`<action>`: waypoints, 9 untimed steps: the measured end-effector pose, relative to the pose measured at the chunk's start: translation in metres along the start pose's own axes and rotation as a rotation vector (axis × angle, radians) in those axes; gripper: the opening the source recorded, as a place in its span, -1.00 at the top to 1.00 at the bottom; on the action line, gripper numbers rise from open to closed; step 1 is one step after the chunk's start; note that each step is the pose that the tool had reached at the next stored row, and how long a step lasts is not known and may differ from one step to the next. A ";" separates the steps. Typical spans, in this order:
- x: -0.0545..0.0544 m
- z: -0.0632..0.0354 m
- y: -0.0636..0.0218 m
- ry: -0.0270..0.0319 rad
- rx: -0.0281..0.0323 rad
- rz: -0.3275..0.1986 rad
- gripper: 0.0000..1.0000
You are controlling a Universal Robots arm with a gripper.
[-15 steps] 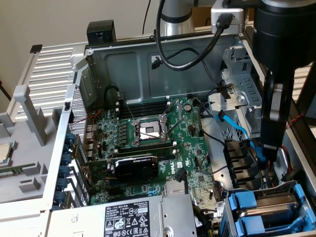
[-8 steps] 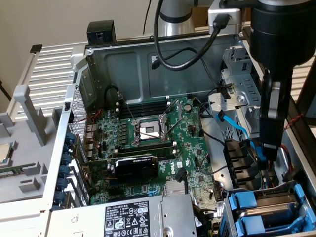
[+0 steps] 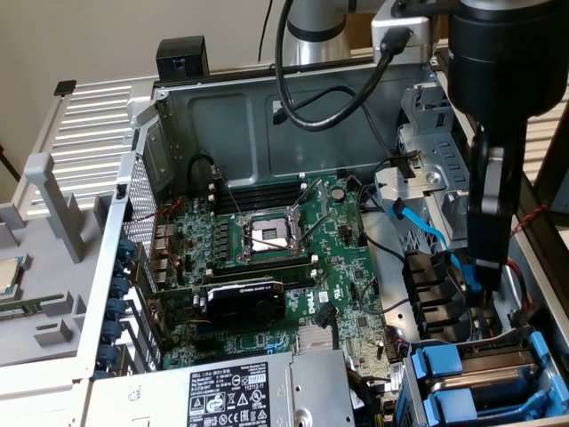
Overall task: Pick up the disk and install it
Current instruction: 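Insert the first disk wire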
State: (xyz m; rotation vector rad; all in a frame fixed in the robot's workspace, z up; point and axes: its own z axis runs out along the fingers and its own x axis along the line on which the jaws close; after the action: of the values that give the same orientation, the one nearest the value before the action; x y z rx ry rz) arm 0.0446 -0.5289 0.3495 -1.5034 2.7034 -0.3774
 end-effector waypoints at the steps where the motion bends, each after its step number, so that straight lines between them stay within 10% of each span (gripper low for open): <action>1: 0.000 -0.0001 0.0003 0.0004 0.0023 0.000 0.30; 9: 0.001 -0.0010 0.0018 0.0075 0.0151 0.000 0.30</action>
State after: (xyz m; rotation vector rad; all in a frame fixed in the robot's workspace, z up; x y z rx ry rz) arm 0.0425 -0.5286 0.3502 -1.5017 2.6998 -0.4034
